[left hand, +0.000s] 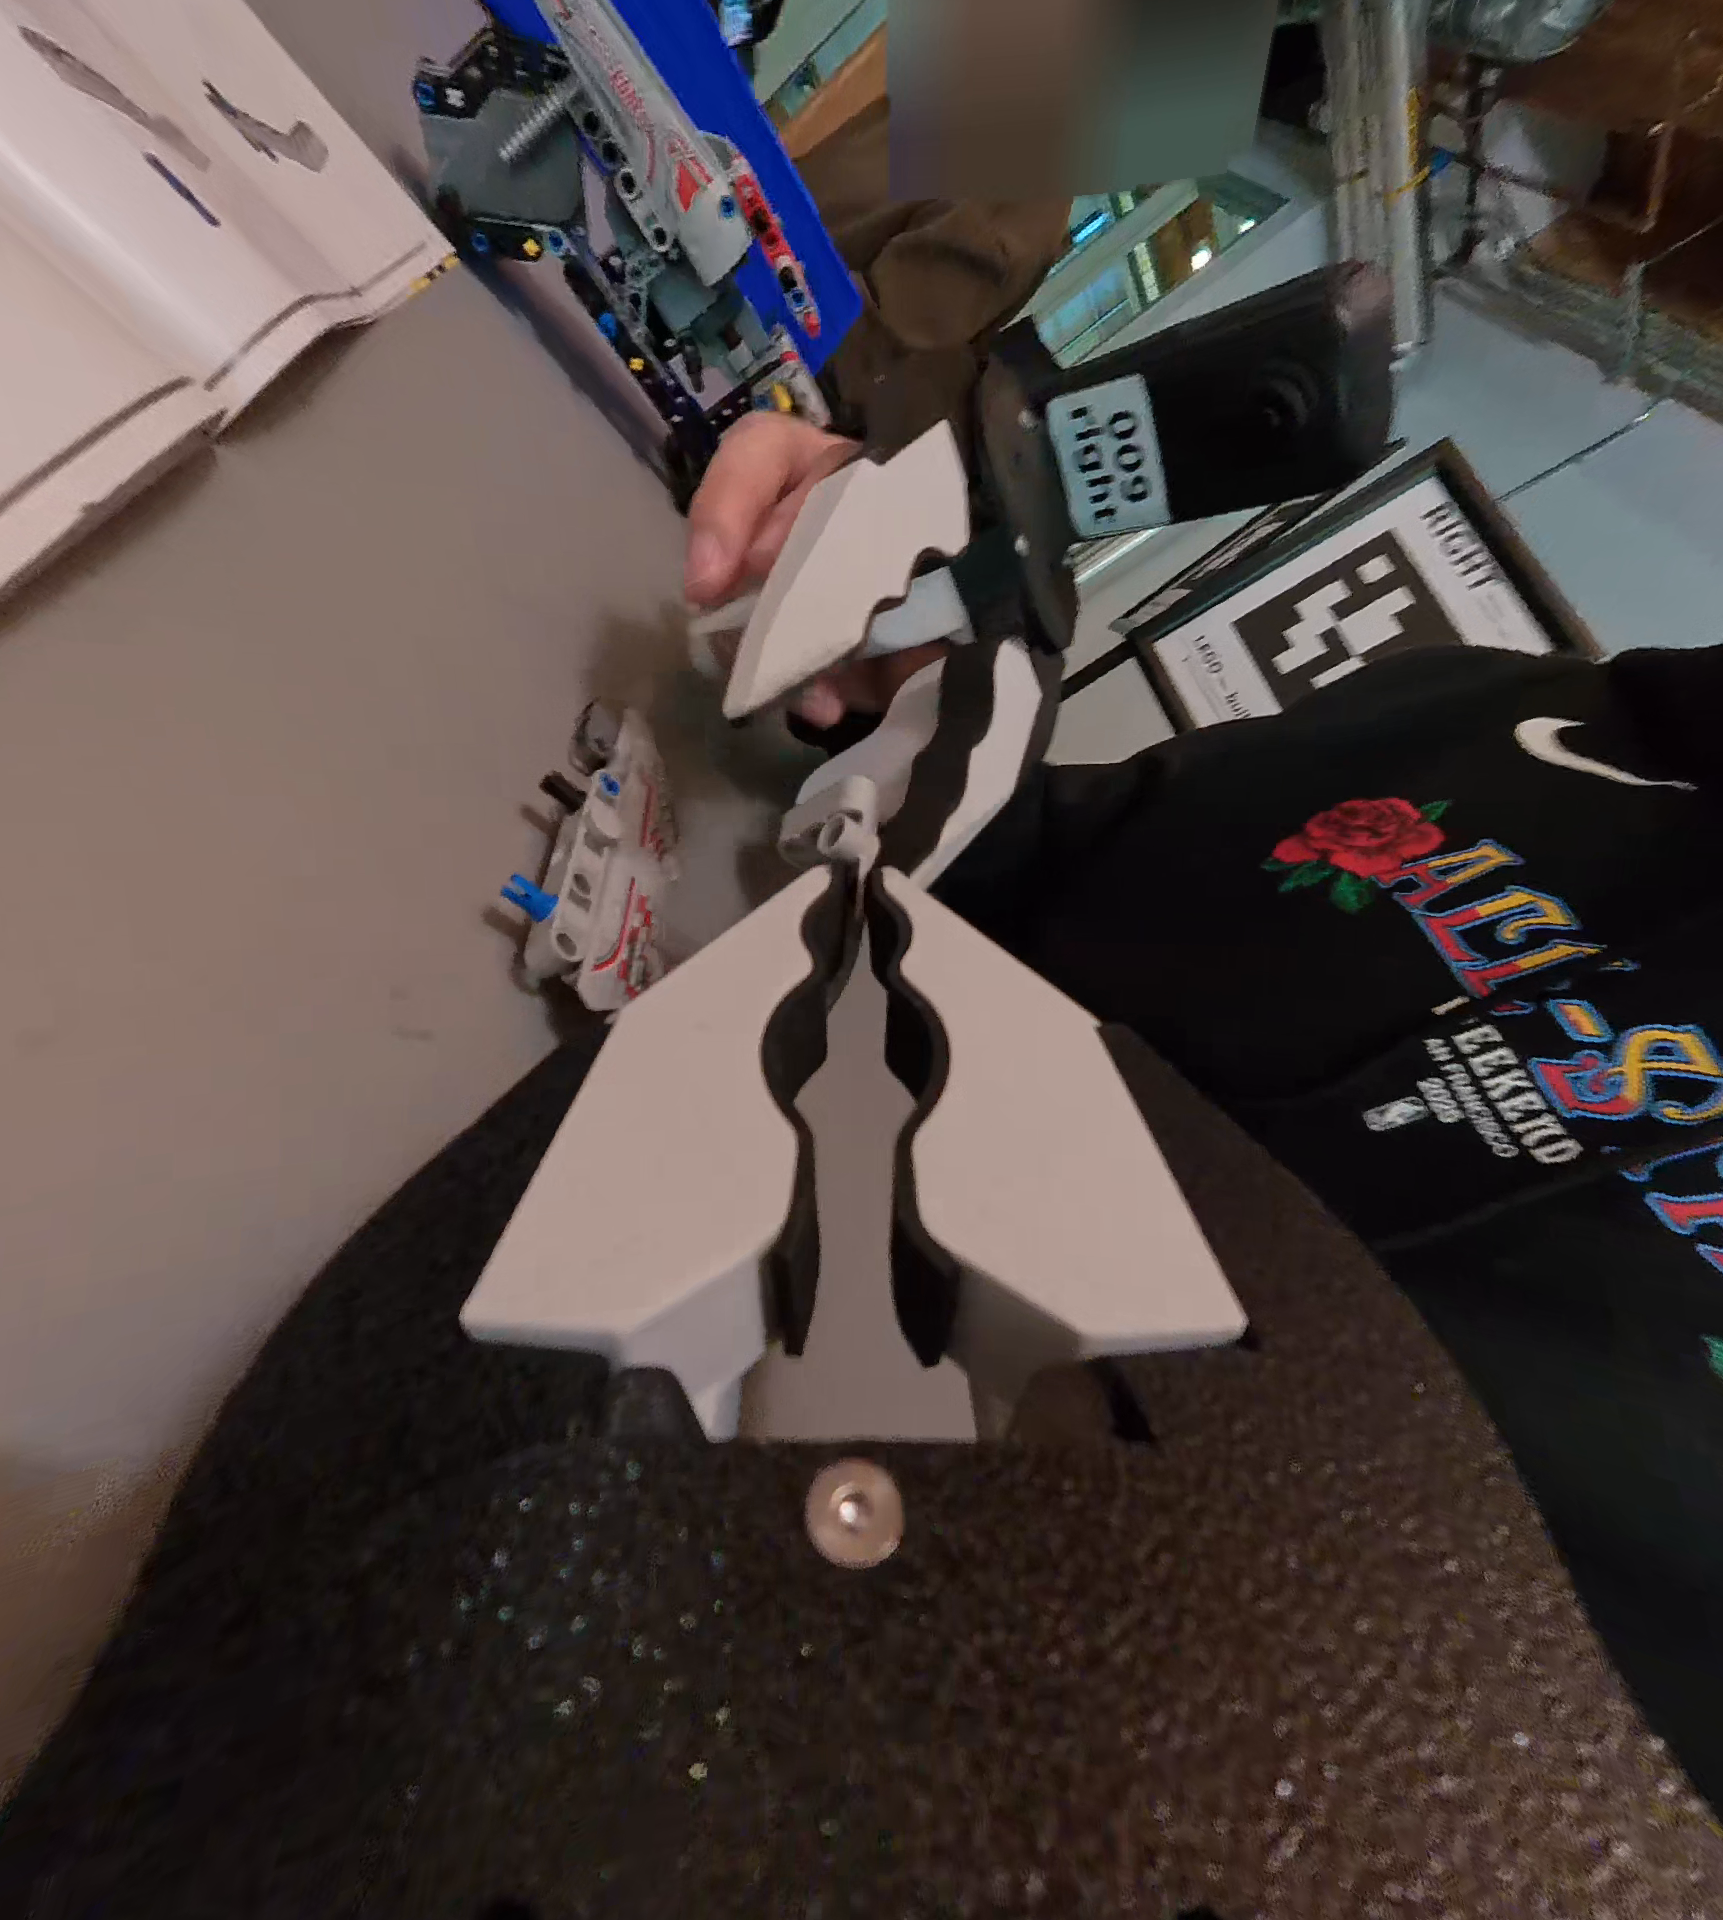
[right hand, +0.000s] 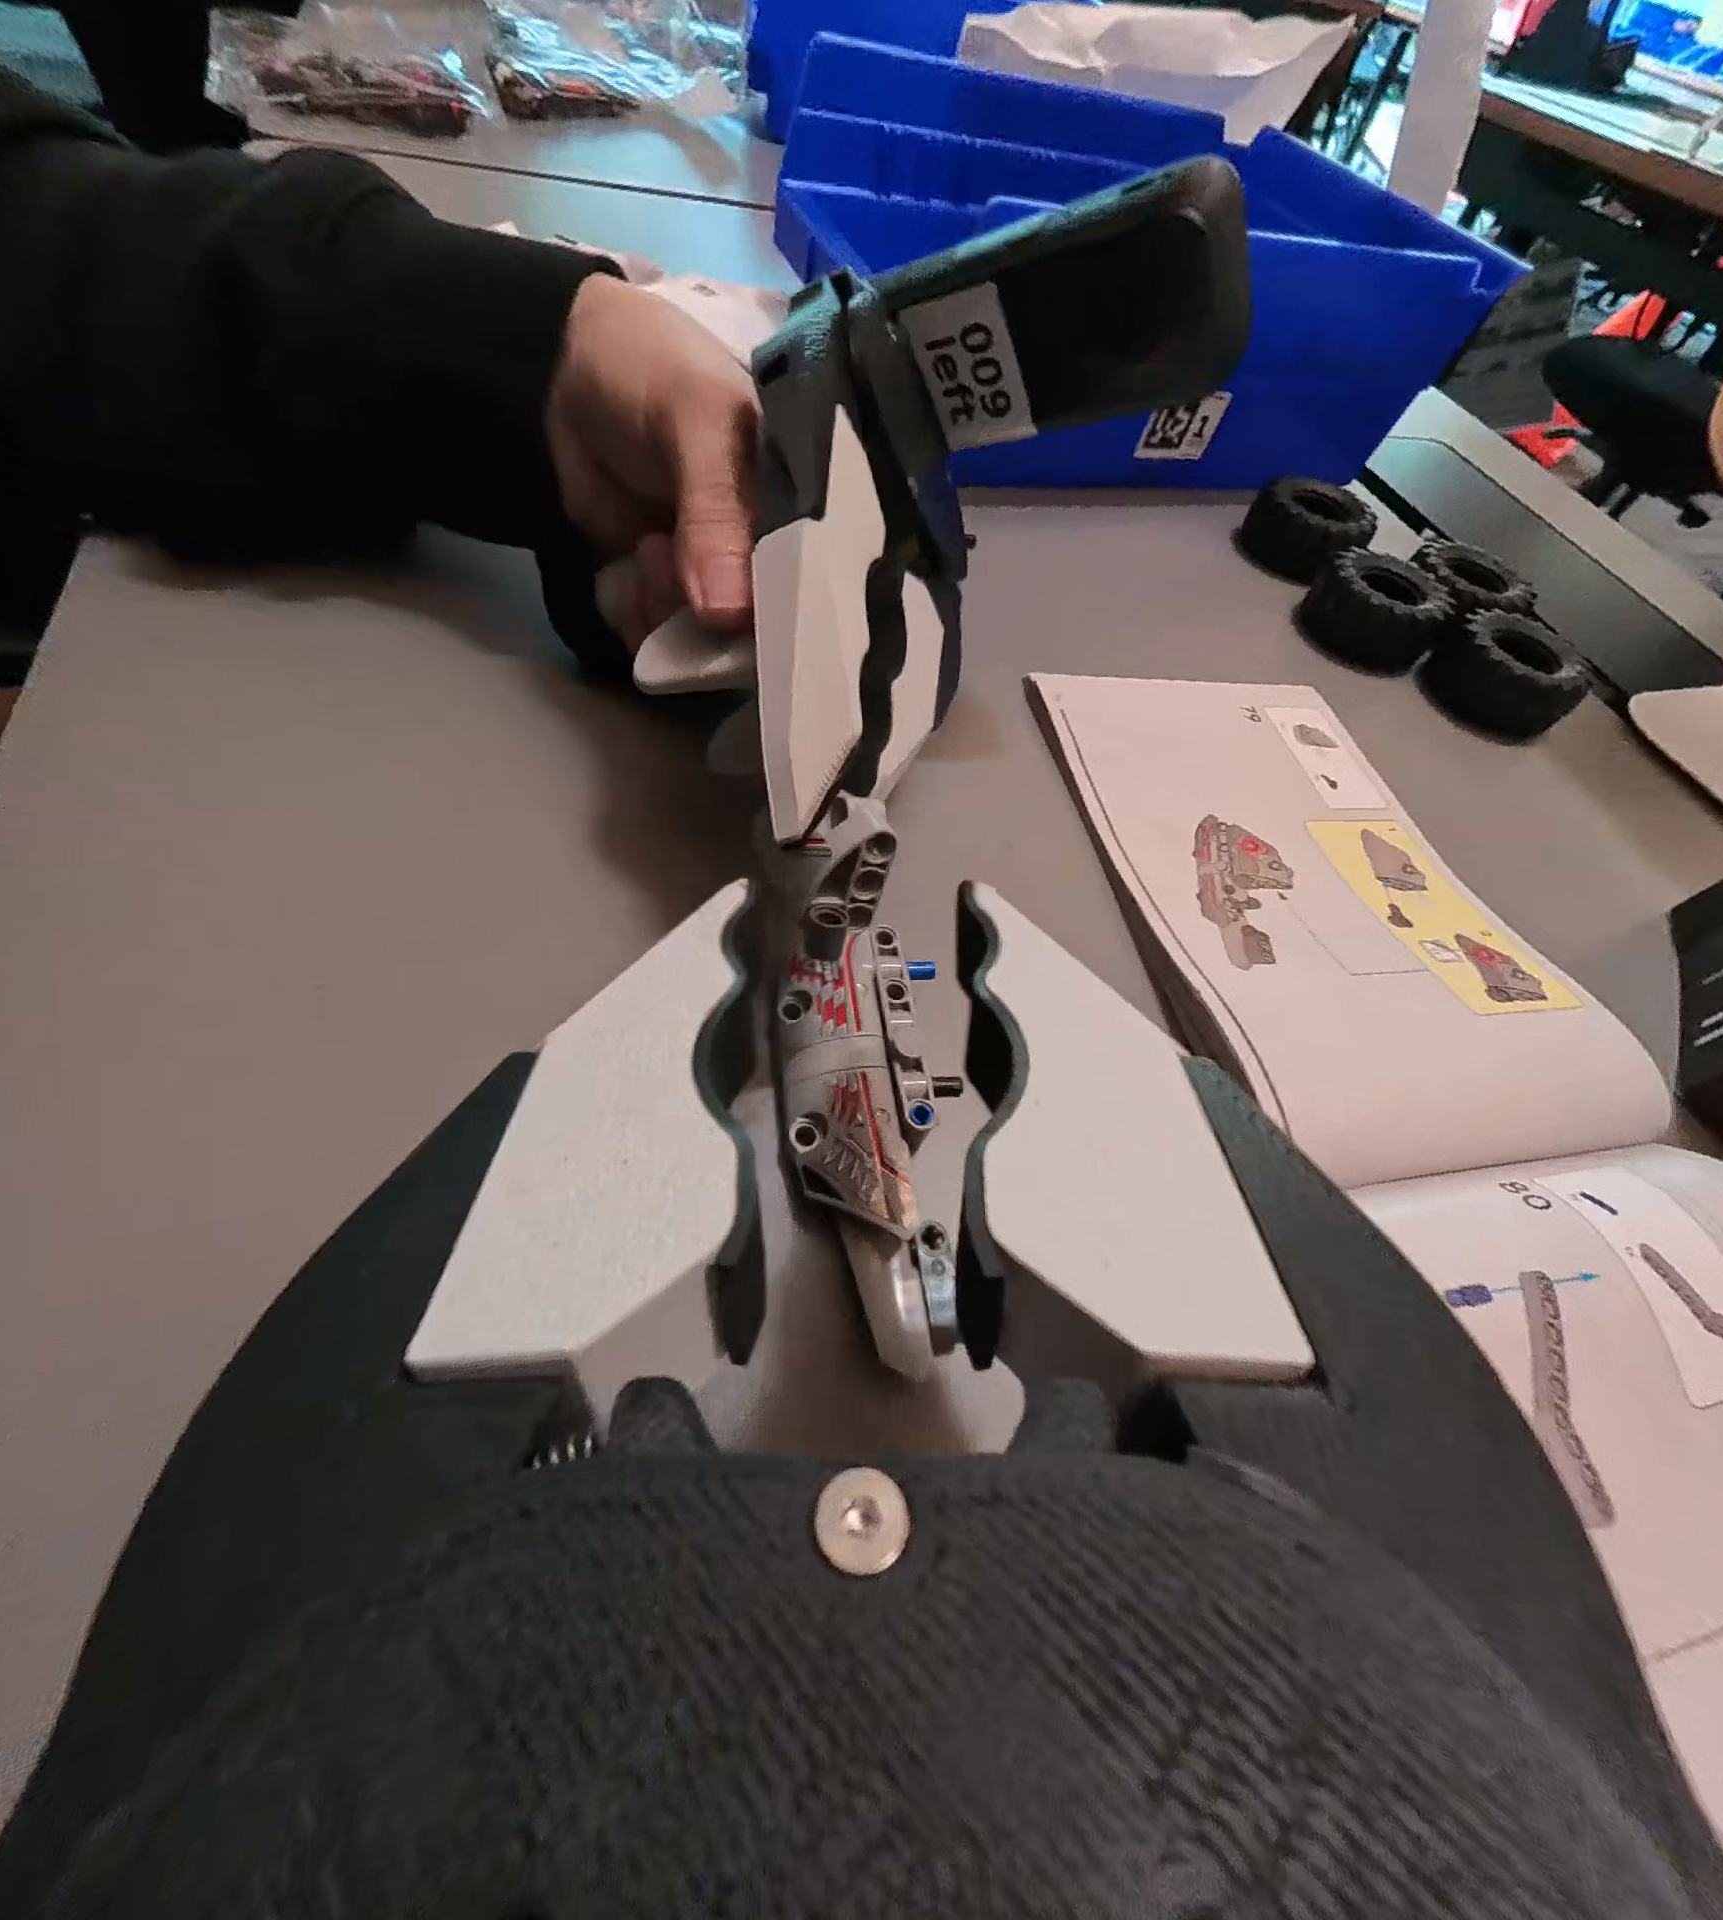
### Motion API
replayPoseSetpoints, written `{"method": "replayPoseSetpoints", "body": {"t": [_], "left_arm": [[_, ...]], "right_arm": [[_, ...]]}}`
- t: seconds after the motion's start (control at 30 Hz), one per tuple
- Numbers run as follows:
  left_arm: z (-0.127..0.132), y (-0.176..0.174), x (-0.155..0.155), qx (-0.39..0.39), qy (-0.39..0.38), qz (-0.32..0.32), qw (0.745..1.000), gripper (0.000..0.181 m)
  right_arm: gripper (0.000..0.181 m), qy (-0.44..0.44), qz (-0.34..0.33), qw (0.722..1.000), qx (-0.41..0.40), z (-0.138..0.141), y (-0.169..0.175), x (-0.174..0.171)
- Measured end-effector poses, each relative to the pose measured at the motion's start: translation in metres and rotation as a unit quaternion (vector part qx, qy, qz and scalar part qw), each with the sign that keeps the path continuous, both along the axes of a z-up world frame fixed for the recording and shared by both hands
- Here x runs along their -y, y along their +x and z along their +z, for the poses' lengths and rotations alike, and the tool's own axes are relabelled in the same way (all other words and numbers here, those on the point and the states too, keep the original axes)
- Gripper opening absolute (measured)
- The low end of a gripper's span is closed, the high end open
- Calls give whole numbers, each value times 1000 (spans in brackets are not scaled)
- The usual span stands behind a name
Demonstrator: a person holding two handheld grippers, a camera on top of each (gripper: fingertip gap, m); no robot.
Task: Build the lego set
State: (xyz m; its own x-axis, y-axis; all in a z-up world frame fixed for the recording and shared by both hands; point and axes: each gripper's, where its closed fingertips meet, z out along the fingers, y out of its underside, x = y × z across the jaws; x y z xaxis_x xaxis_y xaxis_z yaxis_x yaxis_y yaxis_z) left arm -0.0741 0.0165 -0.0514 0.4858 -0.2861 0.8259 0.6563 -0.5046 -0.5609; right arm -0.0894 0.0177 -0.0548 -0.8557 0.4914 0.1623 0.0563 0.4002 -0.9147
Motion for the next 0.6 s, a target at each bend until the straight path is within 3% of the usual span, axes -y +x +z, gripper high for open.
{"method": "replayPoseSetpoints", "body": {"t": [0.03,0.13,0.2,0.33,0.5,0.6], "left_arm": [[2,0,0,14,4,0,1000,0],[4,1,2,45,2,-11,999,0],[5,6,4,66,0,-29,997,0],[4,13,6,86,-10,-47,995,0],[3,14,6,96,-14,-51,994,0],[3,12,5,77,-7,-42,996,1]], "right_arm": [[44,-9,6,1000,2,0,1,2],[45,-27,46,999,-2,3,11,11],[40,-17,63,997,-32,4,14,14],[48,34,55,992,-113,3,9,16],[27,97,62,980,-165,-5,9,17],[26,97,56,981,-160,-6,8,17]]}}
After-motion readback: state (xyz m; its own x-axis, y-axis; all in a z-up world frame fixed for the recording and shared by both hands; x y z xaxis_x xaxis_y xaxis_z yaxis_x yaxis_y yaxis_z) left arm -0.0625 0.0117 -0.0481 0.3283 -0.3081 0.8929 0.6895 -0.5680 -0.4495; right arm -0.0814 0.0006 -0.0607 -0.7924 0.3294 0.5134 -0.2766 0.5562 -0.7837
